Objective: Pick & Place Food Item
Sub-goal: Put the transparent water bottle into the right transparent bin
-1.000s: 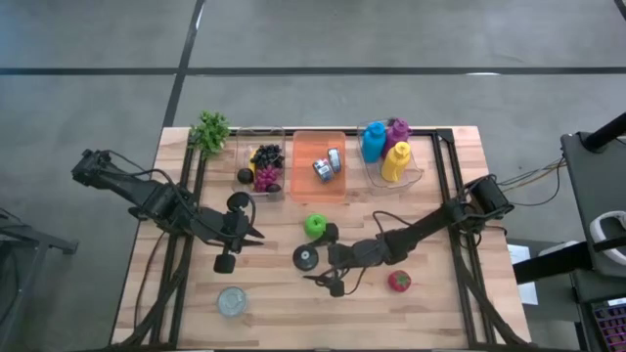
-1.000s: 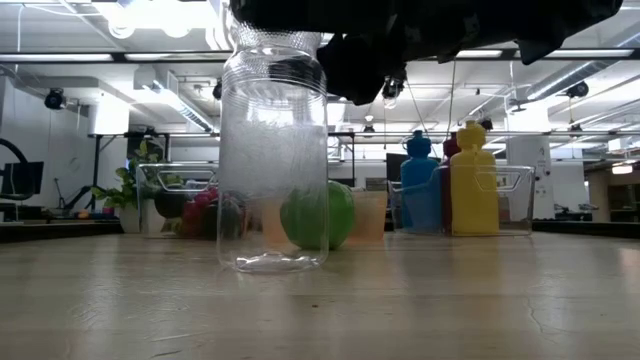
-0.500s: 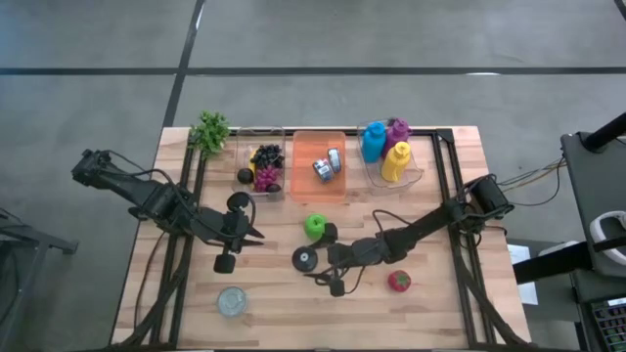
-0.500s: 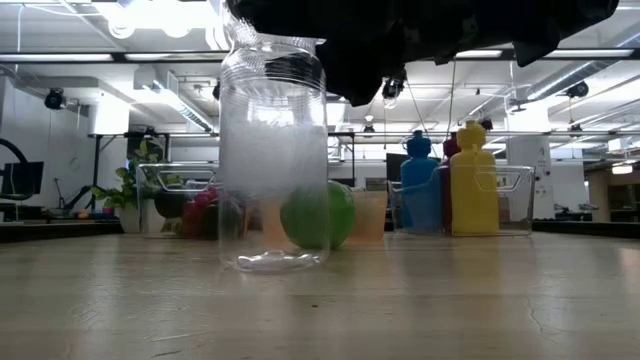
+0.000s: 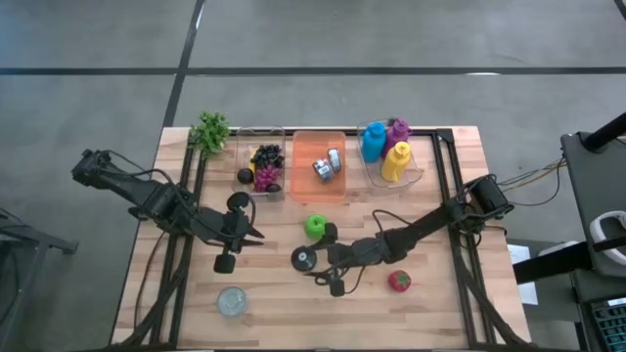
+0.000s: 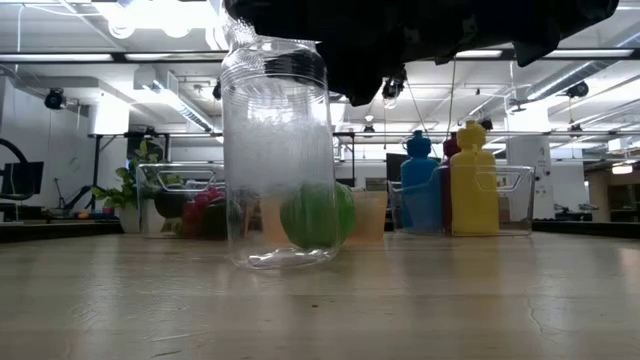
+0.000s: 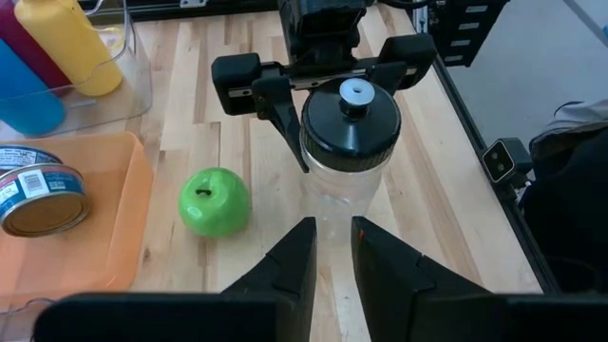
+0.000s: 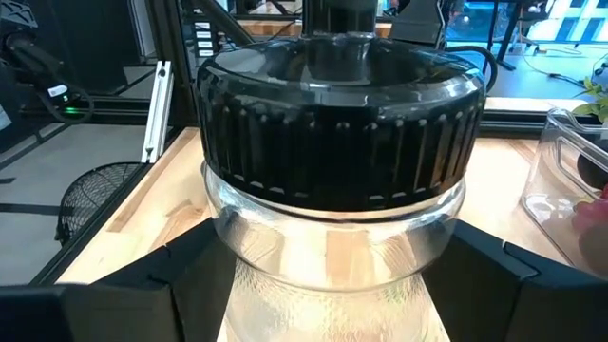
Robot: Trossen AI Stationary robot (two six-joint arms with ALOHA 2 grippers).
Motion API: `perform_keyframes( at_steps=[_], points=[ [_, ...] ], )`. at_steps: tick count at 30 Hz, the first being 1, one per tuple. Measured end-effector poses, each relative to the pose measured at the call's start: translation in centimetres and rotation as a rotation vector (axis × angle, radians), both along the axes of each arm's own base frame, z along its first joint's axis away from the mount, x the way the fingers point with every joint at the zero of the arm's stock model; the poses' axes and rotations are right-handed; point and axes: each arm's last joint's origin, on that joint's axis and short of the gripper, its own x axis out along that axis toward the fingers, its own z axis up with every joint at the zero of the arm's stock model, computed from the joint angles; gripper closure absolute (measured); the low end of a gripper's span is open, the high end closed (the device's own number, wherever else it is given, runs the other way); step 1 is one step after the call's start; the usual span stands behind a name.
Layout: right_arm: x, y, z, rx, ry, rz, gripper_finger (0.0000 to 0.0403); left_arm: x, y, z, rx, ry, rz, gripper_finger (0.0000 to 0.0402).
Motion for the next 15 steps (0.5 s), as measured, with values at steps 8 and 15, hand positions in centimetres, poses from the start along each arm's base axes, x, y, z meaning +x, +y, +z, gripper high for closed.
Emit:
perform_keyframes(
  at_steps=[8,15],
  points=[
    [0.0,-0.02,0.03,0.034,0.001,-0.015,0.0128,0.0,0.0,0.0,0.0,0.0,0.0,0.0329],
    [-0.01,-0.07,0.04,0.029,-0.001,-0.039,0.012,0.0,0.0,0.0,0.0,0.0,0.0,0.0329]
  ],
)
